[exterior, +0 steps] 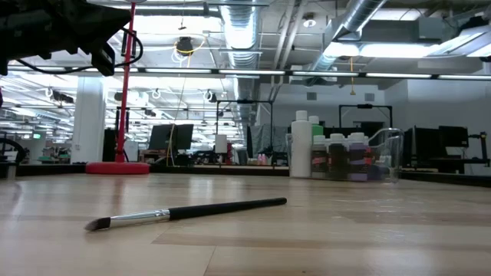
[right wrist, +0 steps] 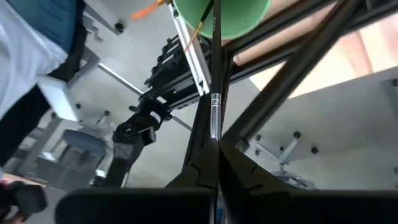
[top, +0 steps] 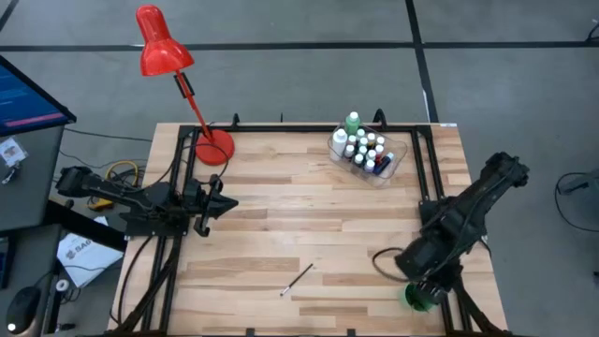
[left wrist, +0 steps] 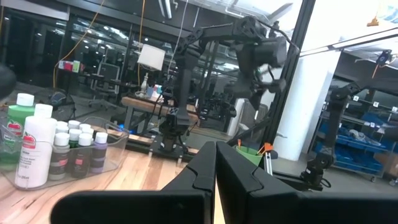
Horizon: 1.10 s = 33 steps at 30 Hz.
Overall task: Pick & Place Paint Supplies
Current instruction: Put the white paint brush into the green cup
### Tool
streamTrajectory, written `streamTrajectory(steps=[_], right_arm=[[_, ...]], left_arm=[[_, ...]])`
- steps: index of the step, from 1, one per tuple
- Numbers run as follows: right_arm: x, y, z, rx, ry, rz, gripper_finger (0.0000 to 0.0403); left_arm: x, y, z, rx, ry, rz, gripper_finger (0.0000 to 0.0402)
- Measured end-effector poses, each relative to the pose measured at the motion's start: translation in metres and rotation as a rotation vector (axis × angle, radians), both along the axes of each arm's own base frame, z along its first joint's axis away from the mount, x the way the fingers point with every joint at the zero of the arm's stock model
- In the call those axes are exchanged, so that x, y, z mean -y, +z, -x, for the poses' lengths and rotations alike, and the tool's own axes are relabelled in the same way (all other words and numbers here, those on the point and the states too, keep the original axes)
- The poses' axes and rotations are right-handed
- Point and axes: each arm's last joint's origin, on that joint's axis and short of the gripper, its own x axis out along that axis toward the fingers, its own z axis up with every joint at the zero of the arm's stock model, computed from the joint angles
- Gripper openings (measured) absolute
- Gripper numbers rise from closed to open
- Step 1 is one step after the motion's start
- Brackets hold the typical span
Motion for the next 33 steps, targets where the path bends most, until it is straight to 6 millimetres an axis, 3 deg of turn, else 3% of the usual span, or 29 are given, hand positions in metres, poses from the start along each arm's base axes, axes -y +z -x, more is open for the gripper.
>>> streamTrajectory(steps=[9,14,18,26,33], right_arm=[[-0.017,-0.039,-0.033,-0.089,0.105,0.081,0.0000],[-0.018,-0.049,-0.043,-0.100,0.122,0.082,0.0000],[-0.016,-0.048,-0.044,-0.093,0.120,0.083,0.0017],[-0.016,-0.047,-0.043,-0.068,0.138,0.066,0.0100],[-0.017,-0.024,-0.064,0.170,0.169,-0.112,0.0159]], left_arm=[[0.000,0.000,0.000,0.002,0.000,0.001,0.0002],[0.000,0.000,0.000,0.001,0.000,0.000,0.0002],[0.000,0.000,0.000,0.002,0.000,0.000,0.0002],[0.000,0.000,0.000,0.002,0.000,0.001,0.0002],[0.000,0.000,0.000,0.003,0.000,0.001,0.0002]])
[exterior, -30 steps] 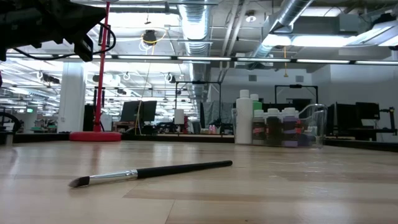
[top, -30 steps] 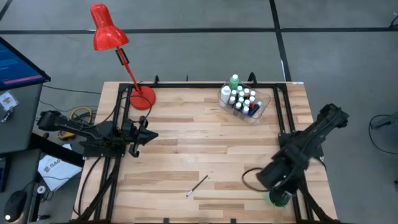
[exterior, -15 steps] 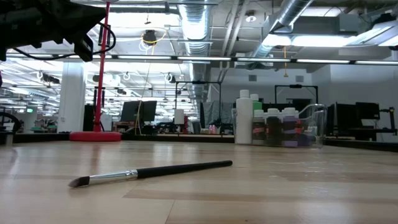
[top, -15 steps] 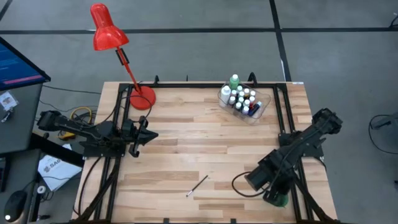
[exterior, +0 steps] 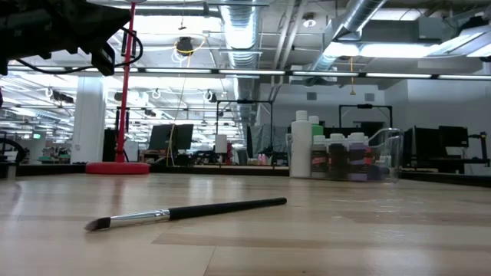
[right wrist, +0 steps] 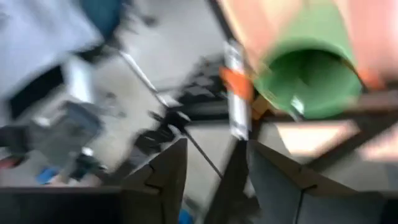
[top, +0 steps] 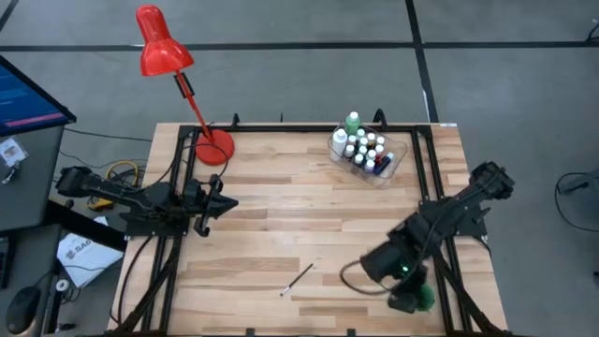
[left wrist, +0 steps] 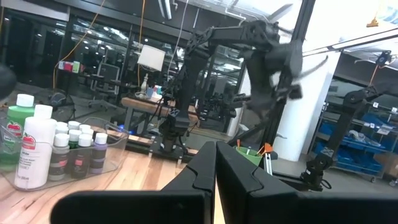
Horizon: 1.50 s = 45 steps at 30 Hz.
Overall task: Pick & Place Paint Supplies
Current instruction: Put the white paint brush into the green cup
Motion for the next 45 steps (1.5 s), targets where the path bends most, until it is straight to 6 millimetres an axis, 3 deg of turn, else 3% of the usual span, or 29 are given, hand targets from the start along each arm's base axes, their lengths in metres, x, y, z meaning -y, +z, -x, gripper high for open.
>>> streamTrajectory(steps=[4,8,15,22,29,34,45], right_arm=[[0.006,0.022,-0.024,0.230,-0.042,-0.117,0.0171],[0.016,0.041,-0.053,0.603,-0.036,-0.152,0.0169],[0.036,0.046,-0.104,1.128,0.056,-0.053,0.0154],[0.036,0.007,-0.151,1.314,0.242,0.106,0.0153],[0.036,-0.057,-0.189,1.256,0.376,0.236,0.0173],[0.033,-0.096,-0.203,1.185,0.436,0.260,0.0202],[0.016,-0.149,-0.214,1.114,0.524,0.279,0.0226]], left_arm=[[0.000,0.000,0.000,0.001,0.000,0.000,0.0002],[0.000,0.000,0.000,0.001,0.001,0.000,0.0002],[0.000,0.000,0.000,0.002,0.001,0.001,0.0002],[0.000,0.000,0.000,0.001,0.000,0.000,0.0002],[0.000,-0.001,-0.002,-0.006,0.000,-0.001,0.0002],[0.000,-0.001,-0.002,-0.012,0.001,-0.002,0.0002],[0.000,-0.001,-0.002,-0.010,0.003,-0.001,0.0002]])
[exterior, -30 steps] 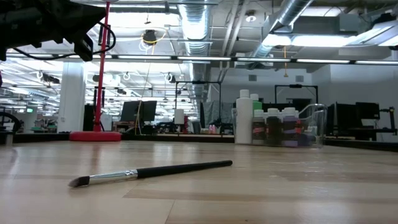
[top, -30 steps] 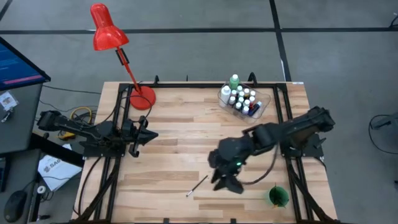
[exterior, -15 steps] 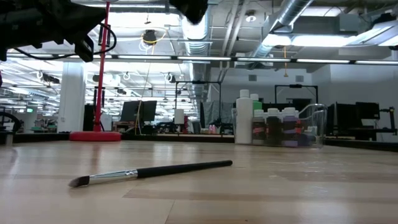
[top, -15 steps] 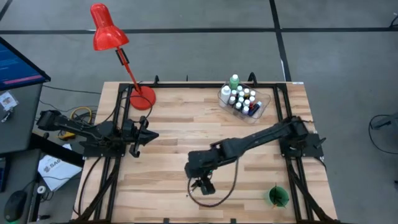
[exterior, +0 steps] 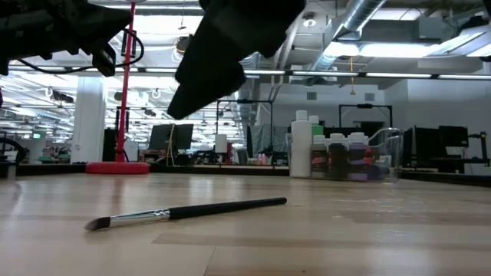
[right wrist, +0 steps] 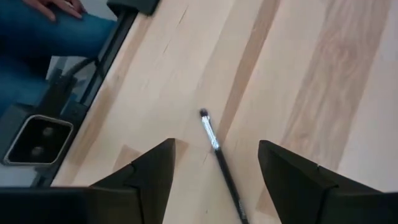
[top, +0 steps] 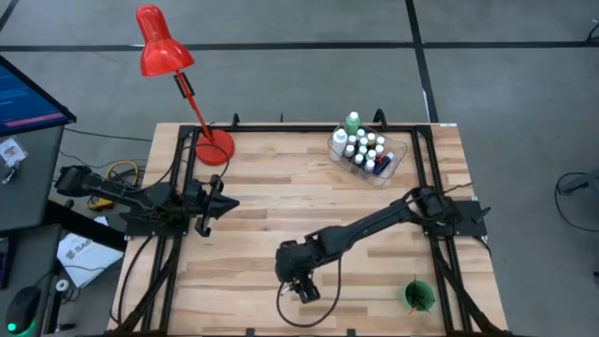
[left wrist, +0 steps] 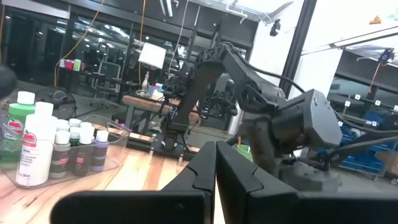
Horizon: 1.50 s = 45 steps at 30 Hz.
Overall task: Pick & Place Paint Supplies
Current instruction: Put the white paint brush into the green cup
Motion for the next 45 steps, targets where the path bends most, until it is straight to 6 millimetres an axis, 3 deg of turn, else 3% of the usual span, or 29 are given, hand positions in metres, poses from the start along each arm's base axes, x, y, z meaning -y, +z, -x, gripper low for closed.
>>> streamTrajectory(steps=[17,31,45], right_arm=[[-0.032,-0.036,-0.023,0.268,0.135,0.007,0.0214],[-0.035,-0.084,-0.027,0.196,0.111,0.039,0.0186],[-0.036,-0.088,-0.017,0.070,0.089,0.058,0.0162]], left_arm=[[0.000,0.000,0.000,0.000,0.002,0.000,0.0002],[0.000,0.000,0.000,-0.001,-0.002,-0.001,0.0002],[0.000,0.000,0.000,-0.001,-0.001,-0.001,0.0002]])
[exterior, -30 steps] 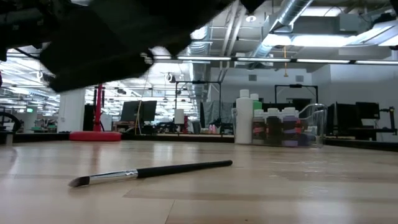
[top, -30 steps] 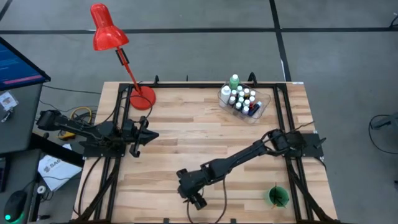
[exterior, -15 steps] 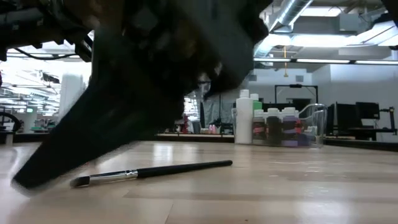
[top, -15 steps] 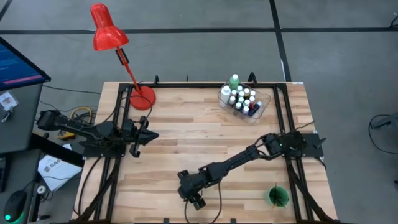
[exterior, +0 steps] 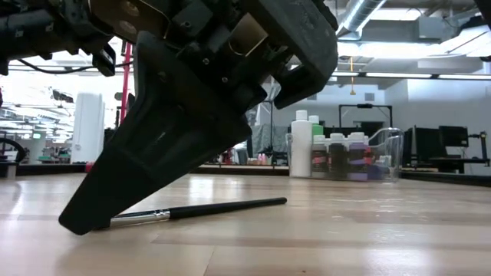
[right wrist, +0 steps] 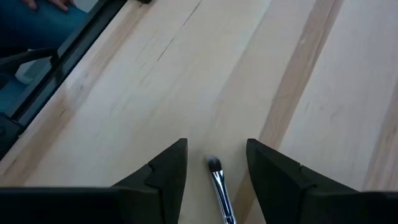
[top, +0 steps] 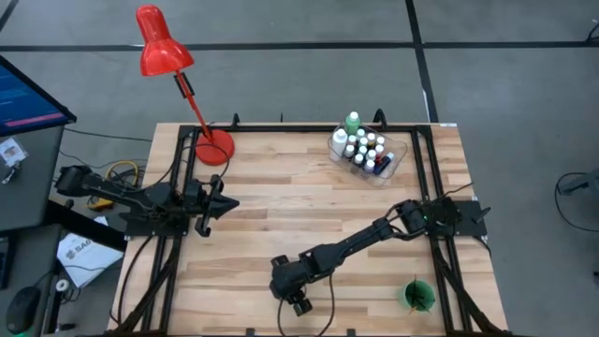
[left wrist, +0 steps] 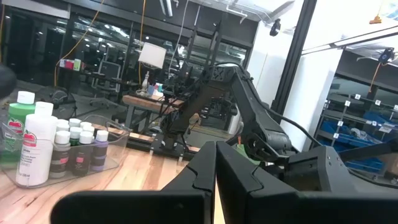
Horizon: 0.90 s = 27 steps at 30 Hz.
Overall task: Pick & Place Paint Supplies
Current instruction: Put the white paint brush into the green cup
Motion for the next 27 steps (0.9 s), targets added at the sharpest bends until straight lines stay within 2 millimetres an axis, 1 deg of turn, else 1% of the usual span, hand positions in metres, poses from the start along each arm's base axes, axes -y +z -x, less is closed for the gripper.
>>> streamTrajectory(steps=[3,6,10,18,21,25,27], right_arm=[[0.000,0.000,0.000,0.004,-0.013,0.013,0.0157],[0.001,-0.001,0.001,0.005,-0.042,0.064,0.0141],[0.002,-0.002,0.002,0.003,-0.048,0.087,0.0101],[-0.004,-0.002,0.006,0.020,-0.032,0.147,0.0010],[-0.006,-0.001,0.007,0.031,-0.045,0.172,0.0008],[-0.009,0.012,0.012,0.046,-0.025,0.193,0.0003],[-0.007,0.024,0.018,0.032,-0.018,0.229,0.0002]], left_arm=[[0.000,0.000,0.000,0.000,0.000,0.000,0.0002],[0.000,0.000,0.000,0.000,0.003,0.001,0.0002],[0.000,0.000,0.000,0.000,0.003,0.001,0.0002],[0.000,0.000,0.000,0.000,0.002,0.001,0.0002],[0.000,0.000,0.000,-0.001,0.003,0.001,0.0002],[0.000,0.000,0.000,0.000,0.002,0.000,0.0002],[0.000,0.000,0.000,0.000,0.002,0.000,0.0002]])
